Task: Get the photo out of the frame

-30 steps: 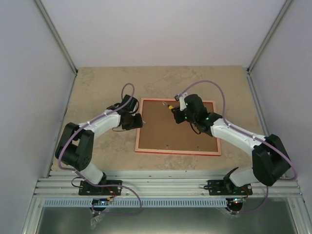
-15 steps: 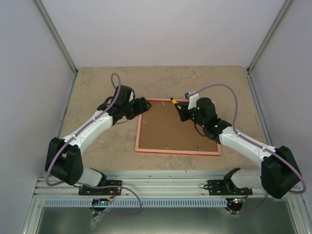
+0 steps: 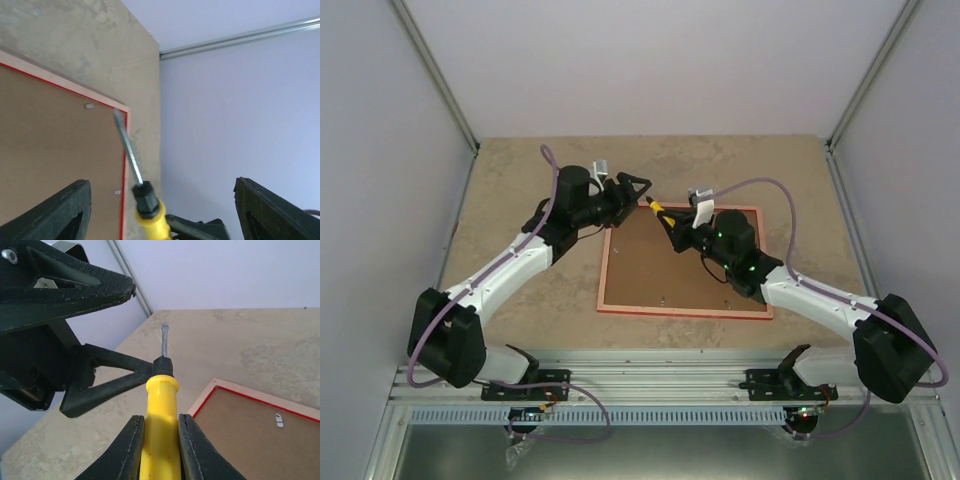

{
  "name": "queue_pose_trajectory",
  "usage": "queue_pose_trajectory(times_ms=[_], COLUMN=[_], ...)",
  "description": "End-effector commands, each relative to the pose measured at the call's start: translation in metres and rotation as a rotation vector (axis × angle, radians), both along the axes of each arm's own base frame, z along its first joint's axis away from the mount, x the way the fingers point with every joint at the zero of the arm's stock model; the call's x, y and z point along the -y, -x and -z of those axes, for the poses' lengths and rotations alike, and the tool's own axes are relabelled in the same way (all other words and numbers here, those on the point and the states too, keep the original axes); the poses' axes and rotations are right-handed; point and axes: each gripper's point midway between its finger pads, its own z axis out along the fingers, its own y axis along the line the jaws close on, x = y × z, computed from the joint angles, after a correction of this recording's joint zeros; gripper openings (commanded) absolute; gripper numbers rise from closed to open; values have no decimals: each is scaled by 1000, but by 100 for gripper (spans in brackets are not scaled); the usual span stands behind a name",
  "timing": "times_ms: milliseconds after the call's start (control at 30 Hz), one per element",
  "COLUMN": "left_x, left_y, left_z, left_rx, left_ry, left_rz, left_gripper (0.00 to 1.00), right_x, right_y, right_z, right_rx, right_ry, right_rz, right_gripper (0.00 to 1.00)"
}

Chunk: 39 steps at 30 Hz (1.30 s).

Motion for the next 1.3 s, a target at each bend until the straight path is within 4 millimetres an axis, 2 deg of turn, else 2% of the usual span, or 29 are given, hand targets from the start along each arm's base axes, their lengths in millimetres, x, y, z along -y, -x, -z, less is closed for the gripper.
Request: queue_pose_trajectory(times_ms=[0, 333, 633, 700, 867, 967, 1067, 1200, 1267], left_x=[21, 31, 30, 29, 21, 8, -15, -64, -96], left_y=[3, 7, 6, 5, 1, -6, -15, -29, -35], left_z=[-16, -3, 1, 3, 12, 26, 40, 56, 67], left_rx=[13, -25, -21, -16, -6, -14, -36, -67, -100], left_ry=[113, 128, 111, 95, -20, -157, -294, -499, -608], left_rz=[34, 27, 22, 20, -6, -33, -67, -131, -167], left_gripper=[78, 50, 13, 7, 1, 0, 0, 0, 0], right_x=[-8, -11, -16, -16, -16, -13, -4, 12, 21], right_y=[1, -1, -3, -4, -7, -10, -13, -19, -22], right_z=[-17, -21, -12, -11, -4, 5, 13, 20, 26], right_rx=[34, 34, 3, 1, -10, -34, -53, -73, -89], right_ry=[-84, -111, -105, -92, -49, -14, 12, 56, 87], right_rz=[-8, -7, -21, -16, -25, -32, -28, -21, -6], right_gripper=[1, 1, 1, 4, 23, 31, 39, 46, 51])
